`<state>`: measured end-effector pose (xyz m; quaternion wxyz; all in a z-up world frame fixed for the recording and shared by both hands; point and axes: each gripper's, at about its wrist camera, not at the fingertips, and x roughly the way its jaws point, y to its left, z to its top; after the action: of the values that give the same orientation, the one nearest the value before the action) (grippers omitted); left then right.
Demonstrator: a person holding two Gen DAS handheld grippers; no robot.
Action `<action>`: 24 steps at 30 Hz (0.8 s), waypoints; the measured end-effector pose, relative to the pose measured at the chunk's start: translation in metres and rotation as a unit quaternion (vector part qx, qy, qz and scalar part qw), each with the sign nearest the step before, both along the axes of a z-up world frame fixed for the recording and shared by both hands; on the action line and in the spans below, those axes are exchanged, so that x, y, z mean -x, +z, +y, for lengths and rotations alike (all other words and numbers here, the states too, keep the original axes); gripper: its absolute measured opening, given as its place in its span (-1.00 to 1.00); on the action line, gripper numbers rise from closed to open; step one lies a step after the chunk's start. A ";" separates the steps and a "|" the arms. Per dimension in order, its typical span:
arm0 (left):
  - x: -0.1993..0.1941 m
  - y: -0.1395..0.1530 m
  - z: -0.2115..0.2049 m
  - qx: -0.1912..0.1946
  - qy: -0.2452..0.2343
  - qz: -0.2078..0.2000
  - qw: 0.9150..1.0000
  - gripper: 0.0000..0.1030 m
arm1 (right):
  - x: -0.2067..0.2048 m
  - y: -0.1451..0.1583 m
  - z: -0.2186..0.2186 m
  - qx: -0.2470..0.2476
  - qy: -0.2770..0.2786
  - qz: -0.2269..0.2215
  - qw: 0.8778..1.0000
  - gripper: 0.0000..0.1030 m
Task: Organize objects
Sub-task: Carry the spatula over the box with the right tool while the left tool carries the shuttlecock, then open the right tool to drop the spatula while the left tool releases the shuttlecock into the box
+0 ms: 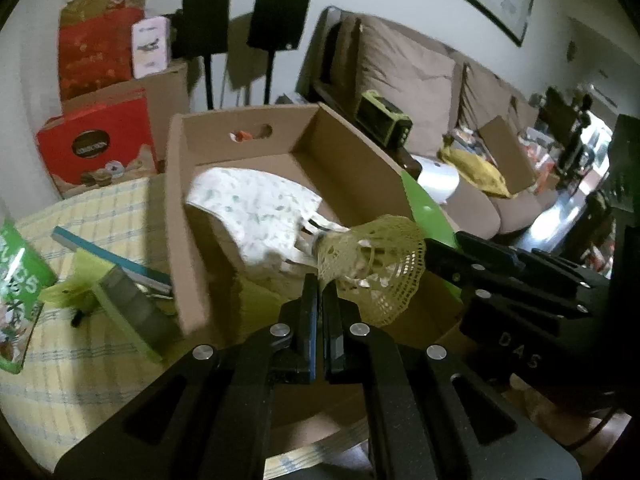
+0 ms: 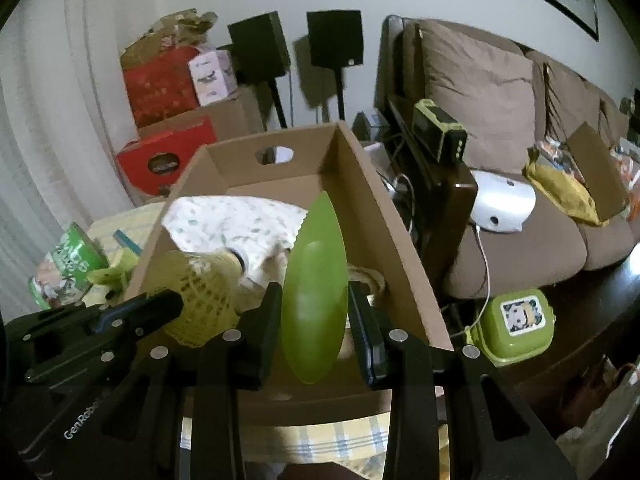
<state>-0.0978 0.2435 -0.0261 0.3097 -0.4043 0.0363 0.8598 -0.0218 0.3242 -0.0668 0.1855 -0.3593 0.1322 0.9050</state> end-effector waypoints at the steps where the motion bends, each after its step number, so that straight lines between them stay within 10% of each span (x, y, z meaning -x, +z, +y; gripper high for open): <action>1: 0.001 -0.003 0.003 0.003 -0.002 -0.003 1.000 -0.95 | 0.001 -0.004 0.003 0.004 -0.002 -0.003 1.000 -0.36; 7: 0.005 -0.009 0.004 0.004 0.000 -0.014 1.000 -0.93 | 0.002 -0.021 0.012 0.020 -0.015 -0.017 1.000 -0.33; 14: 0.004 -0.003 -0.004 -0.004 0.015 -0.007 1.000 -0.19 | -0.004 -0.018 0.015 0.026 -0.022 -0.011 0.999 -0.26; 24: 0.002 0.017 -0.030 -0.023 0.044 0.013 0.999 0.34 | -0.010 0.008 -0.002 0.001 -0.016 0.013 1.000 0.19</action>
<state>-0.0998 0.2132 -0.0096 0.2806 -0.3869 0.0031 0.8784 -0.0123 0.3227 -0.0584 0.1977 -0.3457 0.1407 0.9064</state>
